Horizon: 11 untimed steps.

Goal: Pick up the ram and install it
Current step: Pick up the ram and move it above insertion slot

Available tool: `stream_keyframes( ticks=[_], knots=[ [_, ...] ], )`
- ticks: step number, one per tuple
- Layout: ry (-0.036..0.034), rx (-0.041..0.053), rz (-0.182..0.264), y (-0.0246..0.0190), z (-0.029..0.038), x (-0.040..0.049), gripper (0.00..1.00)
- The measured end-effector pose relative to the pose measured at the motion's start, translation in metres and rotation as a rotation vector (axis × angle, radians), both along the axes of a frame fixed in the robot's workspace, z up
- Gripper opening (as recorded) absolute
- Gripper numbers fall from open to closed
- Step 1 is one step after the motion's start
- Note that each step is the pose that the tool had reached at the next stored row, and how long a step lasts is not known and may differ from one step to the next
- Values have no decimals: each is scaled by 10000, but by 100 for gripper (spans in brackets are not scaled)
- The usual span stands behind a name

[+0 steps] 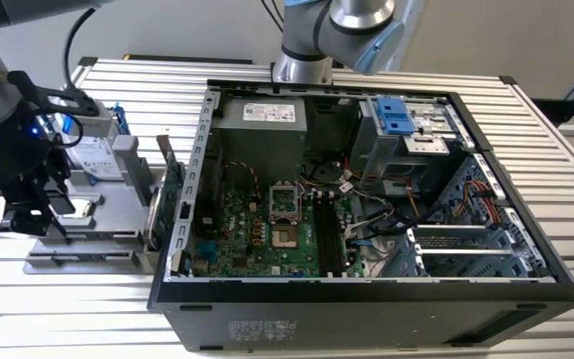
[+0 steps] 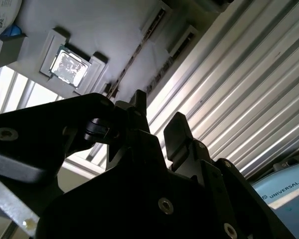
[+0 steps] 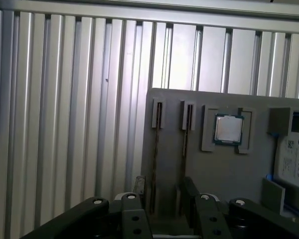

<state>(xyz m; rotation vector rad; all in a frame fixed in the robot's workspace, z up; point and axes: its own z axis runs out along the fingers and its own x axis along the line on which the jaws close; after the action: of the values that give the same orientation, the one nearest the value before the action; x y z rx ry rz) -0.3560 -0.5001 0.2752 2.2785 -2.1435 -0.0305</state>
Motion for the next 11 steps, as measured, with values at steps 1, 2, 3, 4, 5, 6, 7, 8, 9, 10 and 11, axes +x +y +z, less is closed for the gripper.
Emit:
stream_keyframes(
  ticks=[1,2,3,4,5,6,7,8,9,10,11],
  knots=[
    [1,0,0,0,-10,0,100],
    [0,0,0,0,-20,0,100],
    [1,0,0,0,-30,0,100],
    [0,0,0,0,-40,0,100],
    [-1,1,0,0,-50,0,100],
    [0,0,0,0,-60,0,100],
    [1,0,0,0,-69,0,100],
    [0,1,0,0,-79,0,100],
    [0,0,0,0,-88,0,100],
    [0,0,0,0,-97,0,100],
    [0,0,0,0,-107,0,100]
  ],
)
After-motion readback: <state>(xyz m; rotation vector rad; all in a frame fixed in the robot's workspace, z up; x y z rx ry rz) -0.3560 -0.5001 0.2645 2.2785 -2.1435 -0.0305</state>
